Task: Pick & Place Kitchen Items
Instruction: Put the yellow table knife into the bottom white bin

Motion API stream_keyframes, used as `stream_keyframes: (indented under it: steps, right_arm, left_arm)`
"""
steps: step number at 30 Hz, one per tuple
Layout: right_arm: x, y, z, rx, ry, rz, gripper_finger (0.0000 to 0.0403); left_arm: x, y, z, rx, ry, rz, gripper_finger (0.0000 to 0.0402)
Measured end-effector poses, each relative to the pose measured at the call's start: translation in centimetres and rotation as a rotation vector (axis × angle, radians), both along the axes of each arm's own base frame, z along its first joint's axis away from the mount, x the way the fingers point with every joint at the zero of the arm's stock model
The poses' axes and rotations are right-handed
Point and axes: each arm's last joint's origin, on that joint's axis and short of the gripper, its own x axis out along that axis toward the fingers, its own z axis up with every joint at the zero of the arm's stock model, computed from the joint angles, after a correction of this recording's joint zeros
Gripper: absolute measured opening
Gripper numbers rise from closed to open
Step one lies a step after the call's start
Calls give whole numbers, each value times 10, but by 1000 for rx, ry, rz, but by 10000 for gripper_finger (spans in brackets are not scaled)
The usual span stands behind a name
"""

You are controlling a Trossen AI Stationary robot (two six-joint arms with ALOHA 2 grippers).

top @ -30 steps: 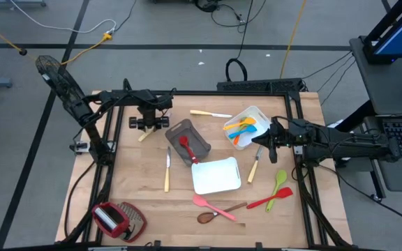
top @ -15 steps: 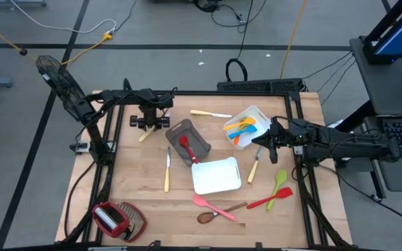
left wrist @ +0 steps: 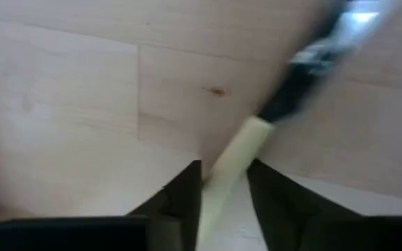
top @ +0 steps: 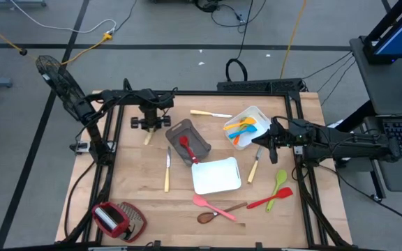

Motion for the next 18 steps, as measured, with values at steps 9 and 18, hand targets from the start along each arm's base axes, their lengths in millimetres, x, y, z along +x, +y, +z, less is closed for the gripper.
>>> stream_keyframes:
  steps: [9, 18]
  right_arm:
    - [0, 0, 0, 0, 0, 0, 0]
    - [0, 0, 0, 0, 0, 0, 0]
  left_arm:
    - [1, 1, 0, 10, -2, 4, 25]
    - [-2, -1, 10, 54, -16, -3, 21]
